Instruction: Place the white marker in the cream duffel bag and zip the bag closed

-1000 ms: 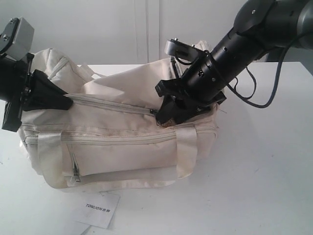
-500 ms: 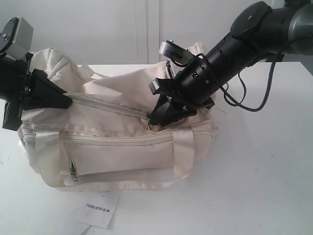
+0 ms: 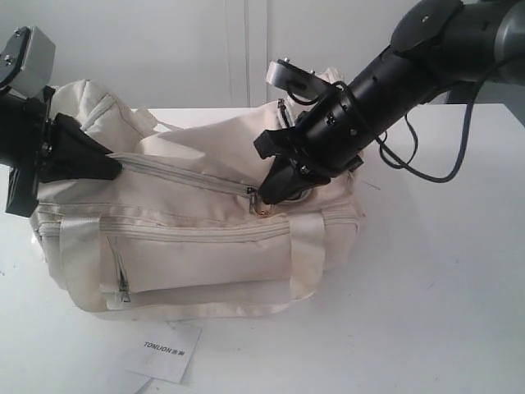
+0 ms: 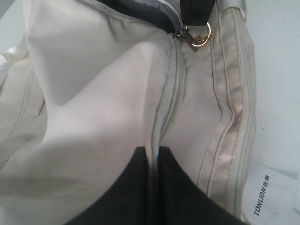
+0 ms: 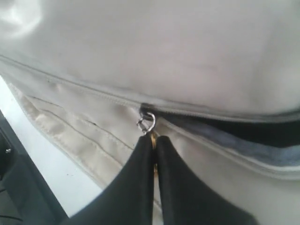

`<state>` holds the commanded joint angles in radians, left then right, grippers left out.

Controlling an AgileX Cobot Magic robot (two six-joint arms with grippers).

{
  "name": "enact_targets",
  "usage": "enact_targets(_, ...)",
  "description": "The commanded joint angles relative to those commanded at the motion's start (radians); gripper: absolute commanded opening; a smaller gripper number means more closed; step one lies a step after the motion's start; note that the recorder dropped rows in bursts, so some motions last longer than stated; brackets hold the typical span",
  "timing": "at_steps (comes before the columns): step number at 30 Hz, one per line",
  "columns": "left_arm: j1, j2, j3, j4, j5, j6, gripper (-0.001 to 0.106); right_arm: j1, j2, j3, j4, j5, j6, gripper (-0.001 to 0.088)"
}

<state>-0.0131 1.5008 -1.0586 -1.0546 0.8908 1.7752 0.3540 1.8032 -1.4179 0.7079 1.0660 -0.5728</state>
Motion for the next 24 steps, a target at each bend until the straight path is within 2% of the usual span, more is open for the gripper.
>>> enact_targets(6, 0.0, 0.0, 0.0, -0.05, -0.057, -0.012, 0.002, 0.0, -0.046, -0.001, -0.007, -0.042, 0.0, 0.0)
enact_targets(8, 0.0, 0.0, 0.0, -0.065, -0.06, -0.012, 0.012, -0.006, -0.054, -0.001, -0.021, -0.046, 0.0, 0.0)
enact_targets(12, 0.0, -0.012, 0.0, -0.056, -0.086, -0.028, 0.041, -0.006, -0.077, -0.001, -0.102, -0.07, 0.004, 0.0)
enact_targets(15, 0.0, -0.044, 0.0, -0.051, -0.114, -0.067, 0.051, -0.006, -0.099, -0.013, -0.107, -0.073, 0.004, 0.0)
enact_targets(20, 0.0, -0.113, 0.0, -0.045, -0.107, -0.076, 0.054, -0.006, -0.116, -0.036, -0.091, -0.075, 0.004, 0.0)
enact_targets(24, 0.0, -0.181, 0.0, -0.045, -0.029, -0.076, 0.054, -0.006, -0.116, -0.04, -0.021, -0.069, -0.034, 0.0)
